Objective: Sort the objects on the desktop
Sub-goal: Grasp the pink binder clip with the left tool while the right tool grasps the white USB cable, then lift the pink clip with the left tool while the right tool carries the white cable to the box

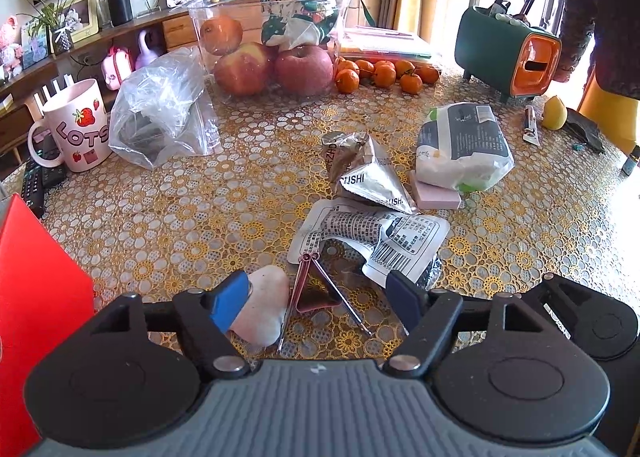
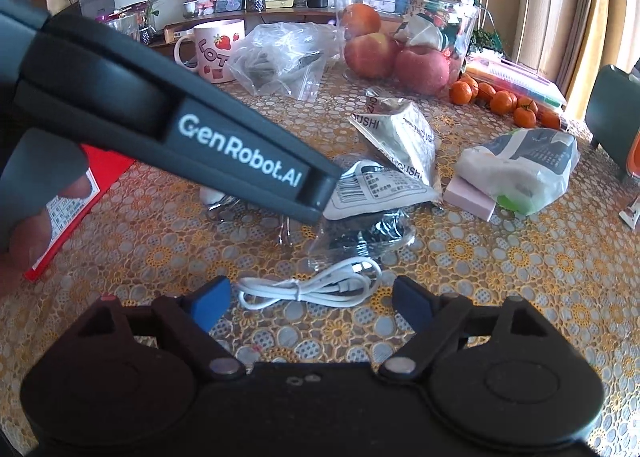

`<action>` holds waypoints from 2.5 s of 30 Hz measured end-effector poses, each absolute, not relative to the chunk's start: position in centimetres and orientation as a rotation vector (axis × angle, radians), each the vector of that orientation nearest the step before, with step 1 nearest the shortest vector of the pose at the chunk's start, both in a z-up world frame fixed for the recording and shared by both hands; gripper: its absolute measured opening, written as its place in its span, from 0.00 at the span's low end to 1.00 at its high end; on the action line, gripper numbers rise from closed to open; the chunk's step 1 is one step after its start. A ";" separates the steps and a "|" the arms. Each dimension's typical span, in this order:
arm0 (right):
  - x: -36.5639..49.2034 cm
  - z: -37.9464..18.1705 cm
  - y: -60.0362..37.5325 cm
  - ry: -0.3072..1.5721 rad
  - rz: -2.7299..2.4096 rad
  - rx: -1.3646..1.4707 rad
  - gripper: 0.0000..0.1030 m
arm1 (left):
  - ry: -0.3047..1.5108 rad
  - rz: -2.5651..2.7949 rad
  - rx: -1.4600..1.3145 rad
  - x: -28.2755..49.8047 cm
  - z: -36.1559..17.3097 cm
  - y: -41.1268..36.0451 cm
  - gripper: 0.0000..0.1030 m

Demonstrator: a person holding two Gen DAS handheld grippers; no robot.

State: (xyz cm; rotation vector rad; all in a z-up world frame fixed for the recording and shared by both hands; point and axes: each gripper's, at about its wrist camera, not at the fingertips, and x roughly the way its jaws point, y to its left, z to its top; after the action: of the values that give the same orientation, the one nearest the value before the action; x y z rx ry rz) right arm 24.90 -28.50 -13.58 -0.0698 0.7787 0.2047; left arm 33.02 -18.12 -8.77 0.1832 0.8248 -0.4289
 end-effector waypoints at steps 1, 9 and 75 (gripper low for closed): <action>24.9 -13.6 -28.5 0.774 0.207 -0.074 0.81 | 0.822 -0.430 0.187 33.0 -8.8 -18.2 0.72; 24.7 -13.5 -28.3 0.761 0.210 -0.081 0.75 | 0.794 -0.451 0.201 32.5 -8.7 -18.5 0.46; 18.7 -4.0 -27.2 0.790 0.220 -0.196 0.72 | 0.754 -0.486 0.064 26.1 -1.1 -11.7 0.21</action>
State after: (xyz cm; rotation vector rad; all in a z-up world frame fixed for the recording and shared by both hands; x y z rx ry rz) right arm 18.65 -27.19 -3.98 -0.1957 0.7902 0.2195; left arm 26.14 -11.65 -1.12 0.0635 0.7539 -0.4857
